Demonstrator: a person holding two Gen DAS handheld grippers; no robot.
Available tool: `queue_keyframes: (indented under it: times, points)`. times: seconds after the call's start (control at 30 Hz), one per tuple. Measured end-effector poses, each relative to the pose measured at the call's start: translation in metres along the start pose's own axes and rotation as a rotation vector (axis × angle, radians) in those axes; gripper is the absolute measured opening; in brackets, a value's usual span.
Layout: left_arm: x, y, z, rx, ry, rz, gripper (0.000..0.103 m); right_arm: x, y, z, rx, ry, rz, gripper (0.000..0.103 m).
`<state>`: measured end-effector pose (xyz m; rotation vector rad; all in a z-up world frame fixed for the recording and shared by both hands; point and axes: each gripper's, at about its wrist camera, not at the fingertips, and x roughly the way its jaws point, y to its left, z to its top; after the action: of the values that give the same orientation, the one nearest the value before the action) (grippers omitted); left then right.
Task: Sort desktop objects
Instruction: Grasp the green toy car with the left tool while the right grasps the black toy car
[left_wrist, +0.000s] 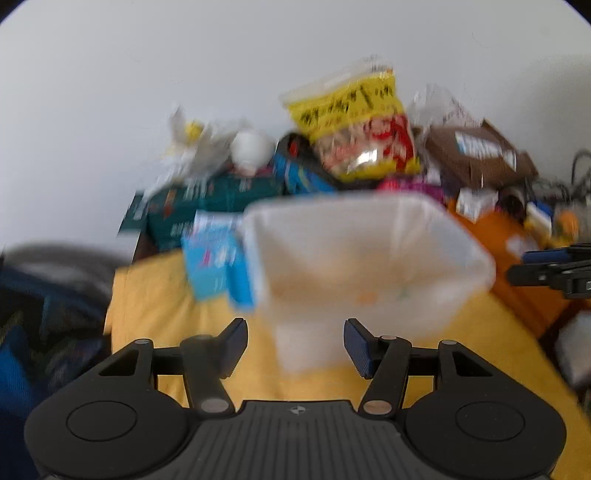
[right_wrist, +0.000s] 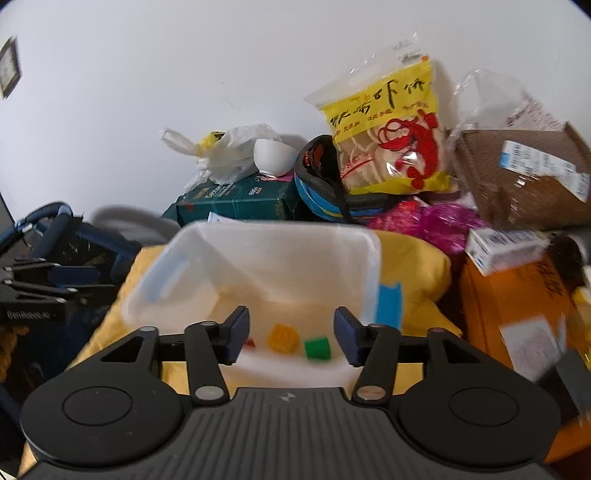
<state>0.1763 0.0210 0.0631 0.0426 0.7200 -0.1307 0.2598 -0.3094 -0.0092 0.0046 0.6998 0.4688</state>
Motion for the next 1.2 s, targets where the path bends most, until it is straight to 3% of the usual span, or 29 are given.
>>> queue_keyframes:
  times: [0.13, 0.27, 0.37, 0.67, 0.83, 0.9, 0.93, 1.0, 1.07, 1.13, 1.2]
  points:
    - [0.002, 0.005, -0.074, -0.025, 0.096, -0.006, 0.061, -0.008, 0.001, -0.074, 0.014, 0.049, -0.051, 0.075]
    - [0.005, -0.001, -0.115, -0.006, 0.151, 0.008, 0.061, 0.003, 0.004, -0.140, 0.022, 0.174, -0.089, 0.076]
    - [0.008, 0.000, -0.126, -0.048, 0.161, 0.015, 0.061, 0.011, 0.005, -0.162, 0.014, 0.207, -0.112, 0.076]
    - [0.031, -0.001, -0.131, -0.084, 0.188, 0.063, 0.062, 0.030, 0.014, -0.172, 0.011, 0.222, -0.121, 0.081]
    - [0.046, 0.010, -0.129, -0.160, 0.215, 0.078, 0.064, 0.040, 0.013, -0.175, 0.026, 0.238, -0.130, 0.081]
    - [0.049, 0.012, -0.130, -0.187, 0.218, 0.071, 0.064, 0.041, 0.011, -0.175, 0.037, 0.239, -0.132, 0.077]
    - [0.050, 0.012, -0.130, -0.188, 0.215, 0.071, 0.064, 0.040, 0.011, -0.175, 0.033, 0.239, -0.129, 0.068]
    - [0.050, 0.010, -0.130, -0.171, 0.206, 0.059, 0.063, 0.038, 0.012, -0.174, 0.014, 0.235, -0.126, 0.068]
    - [0.049, 0.008, -0.131, -0.144, 0.194, 0.051, 0.061, 0.037, 0.011, -0.174, 0.015, 0.233, -0.111, 0.068]
    - [0.046, 0.007, -0.131, -0.120, 0.181, 0.045, 0.043, 0.033, 0.012, -0.174, 0.010, 0.224, -0.108, 0.067]
    - [0.042, 0.008, -0.131, -0.114, 0.164, 0.020, 0.043, 0.028, 0.012, -0.175, 0.008, 0.206, -0.110, 0.067]
